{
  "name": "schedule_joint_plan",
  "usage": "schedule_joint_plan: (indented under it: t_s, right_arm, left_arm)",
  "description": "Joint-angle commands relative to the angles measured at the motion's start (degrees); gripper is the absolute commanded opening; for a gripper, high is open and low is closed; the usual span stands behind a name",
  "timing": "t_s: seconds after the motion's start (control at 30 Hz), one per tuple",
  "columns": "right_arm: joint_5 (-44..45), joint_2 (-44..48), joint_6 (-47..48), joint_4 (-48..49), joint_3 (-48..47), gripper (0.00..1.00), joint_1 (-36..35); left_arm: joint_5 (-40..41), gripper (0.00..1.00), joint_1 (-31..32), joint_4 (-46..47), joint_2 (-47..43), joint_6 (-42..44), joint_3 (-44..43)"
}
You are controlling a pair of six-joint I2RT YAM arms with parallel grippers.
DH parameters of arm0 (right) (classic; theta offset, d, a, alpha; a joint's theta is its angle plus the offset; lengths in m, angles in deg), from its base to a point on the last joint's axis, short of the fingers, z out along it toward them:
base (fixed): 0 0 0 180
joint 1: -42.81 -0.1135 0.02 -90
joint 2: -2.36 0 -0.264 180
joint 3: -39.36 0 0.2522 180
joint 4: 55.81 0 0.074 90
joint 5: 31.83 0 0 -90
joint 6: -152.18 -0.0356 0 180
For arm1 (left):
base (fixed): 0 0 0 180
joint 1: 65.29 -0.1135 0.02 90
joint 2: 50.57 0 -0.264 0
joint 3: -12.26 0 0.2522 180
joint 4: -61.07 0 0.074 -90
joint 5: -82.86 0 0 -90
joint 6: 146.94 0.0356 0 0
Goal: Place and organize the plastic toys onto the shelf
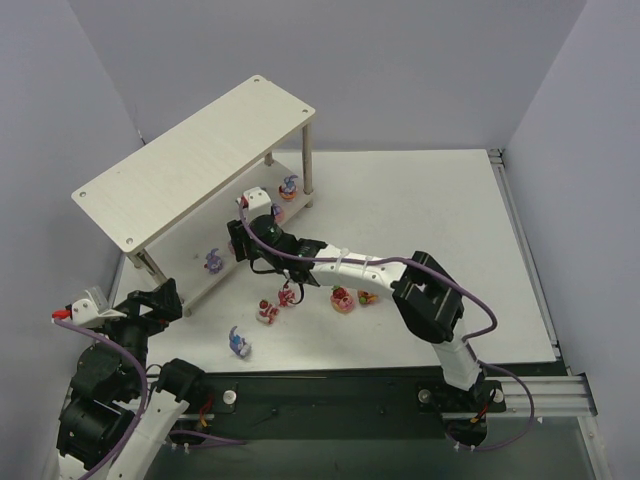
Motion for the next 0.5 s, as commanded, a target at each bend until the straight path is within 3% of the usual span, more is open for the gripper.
schedule_joint_plan:
  t_s: [0.0, 0.47]
  right_arm:
    - [0.19, -1.83, -0.19, 0.29, -3.57, 0.56, 0.15]
    - [0.45, -5.62, -0.81, -0.59, -7.27, 0.55, 0.24]
  left_arm:
    - [0.58, 0.97, -0.01, 0.3, -0.4, -0.37, -0.63]
    - [0.59, 0.97, -0.01, 0.39, -0.49, -0.28, -0.63]
